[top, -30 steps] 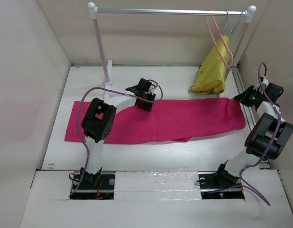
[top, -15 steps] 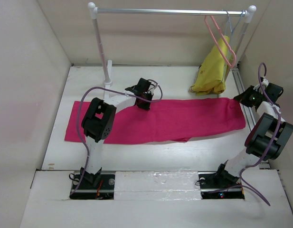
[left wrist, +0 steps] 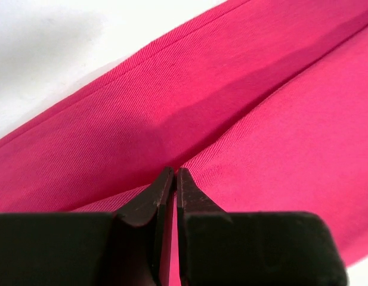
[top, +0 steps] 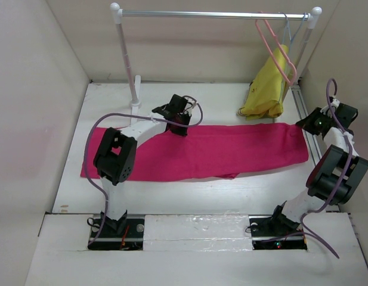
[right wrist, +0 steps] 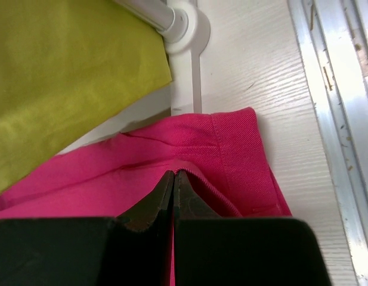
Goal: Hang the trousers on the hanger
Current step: Fold the trousers at the center of the board.
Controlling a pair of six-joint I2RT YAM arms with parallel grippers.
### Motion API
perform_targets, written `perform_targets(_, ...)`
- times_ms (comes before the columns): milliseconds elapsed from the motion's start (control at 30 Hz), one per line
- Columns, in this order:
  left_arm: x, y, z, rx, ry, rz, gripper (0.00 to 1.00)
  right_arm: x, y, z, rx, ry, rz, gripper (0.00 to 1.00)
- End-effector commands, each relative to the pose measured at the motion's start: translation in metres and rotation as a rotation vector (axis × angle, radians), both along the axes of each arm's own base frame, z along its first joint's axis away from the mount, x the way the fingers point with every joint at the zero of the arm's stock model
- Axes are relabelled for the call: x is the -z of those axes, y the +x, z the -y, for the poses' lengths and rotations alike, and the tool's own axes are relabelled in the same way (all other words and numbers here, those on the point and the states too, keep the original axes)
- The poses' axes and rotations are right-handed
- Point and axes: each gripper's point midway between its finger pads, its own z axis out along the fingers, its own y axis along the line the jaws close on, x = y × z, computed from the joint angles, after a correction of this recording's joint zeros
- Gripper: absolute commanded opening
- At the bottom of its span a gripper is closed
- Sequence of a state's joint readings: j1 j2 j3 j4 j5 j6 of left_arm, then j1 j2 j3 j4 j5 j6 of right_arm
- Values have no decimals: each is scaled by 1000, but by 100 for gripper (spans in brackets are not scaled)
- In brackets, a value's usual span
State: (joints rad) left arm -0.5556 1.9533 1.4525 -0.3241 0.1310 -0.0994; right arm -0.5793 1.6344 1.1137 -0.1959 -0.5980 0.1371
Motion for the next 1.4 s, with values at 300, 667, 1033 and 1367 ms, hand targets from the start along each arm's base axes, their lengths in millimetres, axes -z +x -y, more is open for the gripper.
perform_targets(300,-73,23,-12,-102,-11,163,0,-60,13,32,105,-129,104,0)
perform_targets(667,-30,79,-19,-188,120,184,1,-30,61,48,62,-116,72,0)
perform_targets(1033,-79,66,-69,-395,198,304,70,-66,50,20,66,-169,12,72)
perform_targets(1367,-75,12,-268,-1157,-187,178,53,-60,-55,-113,-15,-59,172,0)
